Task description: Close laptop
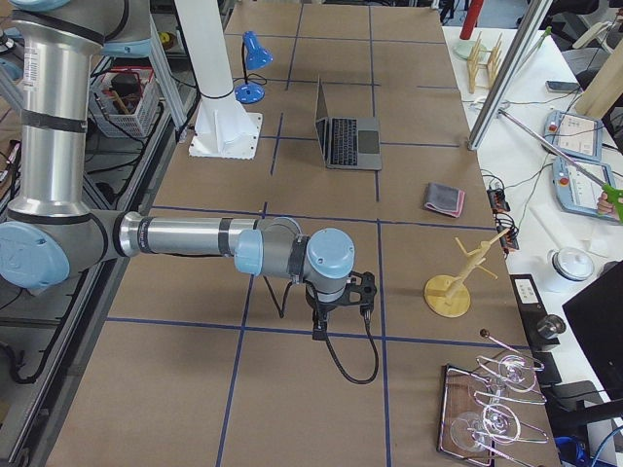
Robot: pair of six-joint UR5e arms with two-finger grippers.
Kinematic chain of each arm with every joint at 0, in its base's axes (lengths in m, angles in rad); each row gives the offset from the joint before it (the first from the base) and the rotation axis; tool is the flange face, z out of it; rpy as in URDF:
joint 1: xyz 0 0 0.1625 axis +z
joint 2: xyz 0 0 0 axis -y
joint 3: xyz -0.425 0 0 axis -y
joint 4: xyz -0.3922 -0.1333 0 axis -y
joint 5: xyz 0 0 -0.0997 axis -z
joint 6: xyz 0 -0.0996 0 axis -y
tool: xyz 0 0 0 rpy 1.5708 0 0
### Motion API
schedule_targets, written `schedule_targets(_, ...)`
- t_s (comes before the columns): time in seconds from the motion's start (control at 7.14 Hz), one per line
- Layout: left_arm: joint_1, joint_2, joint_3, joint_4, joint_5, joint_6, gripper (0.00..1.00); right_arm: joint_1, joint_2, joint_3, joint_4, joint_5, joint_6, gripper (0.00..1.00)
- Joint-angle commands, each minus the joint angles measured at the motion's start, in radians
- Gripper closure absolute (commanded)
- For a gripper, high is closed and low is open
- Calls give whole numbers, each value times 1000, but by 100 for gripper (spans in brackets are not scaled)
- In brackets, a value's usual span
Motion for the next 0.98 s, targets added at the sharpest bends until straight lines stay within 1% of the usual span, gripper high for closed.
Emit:
schedule_targets(0.0,0,2,0,-1,0,0,0,0,-1,7,6,-9,0,0)
schedule_targets(0.84,0,0,0,-5,2,0,0,0,-2,7,9,2,2,0)
